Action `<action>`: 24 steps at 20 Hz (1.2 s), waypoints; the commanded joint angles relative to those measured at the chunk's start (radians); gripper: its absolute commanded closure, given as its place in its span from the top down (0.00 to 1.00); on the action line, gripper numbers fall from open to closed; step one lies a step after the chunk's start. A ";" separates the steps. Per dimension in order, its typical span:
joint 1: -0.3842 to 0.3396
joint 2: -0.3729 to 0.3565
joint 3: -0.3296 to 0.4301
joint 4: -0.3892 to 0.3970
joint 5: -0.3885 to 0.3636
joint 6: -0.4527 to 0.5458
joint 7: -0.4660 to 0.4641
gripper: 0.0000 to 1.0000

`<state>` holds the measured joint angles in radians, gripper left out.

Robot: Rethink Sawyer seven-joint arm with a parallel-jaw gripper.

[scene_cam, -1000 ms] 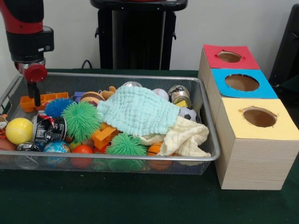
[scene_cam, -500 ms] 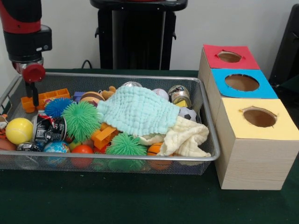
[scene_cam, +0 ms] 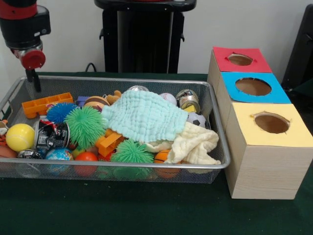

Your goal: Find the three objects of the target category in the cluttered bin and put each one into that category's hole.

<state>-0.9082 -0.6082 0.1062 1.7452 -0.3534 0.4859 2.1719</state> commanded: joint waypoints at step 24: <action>0.041 0.097 0.120 -0.147 0.030 -0.172 0.043 1.00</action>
<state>-0.8892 -0.5738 0.1277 1.6452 -0.3526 0.3663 2.1719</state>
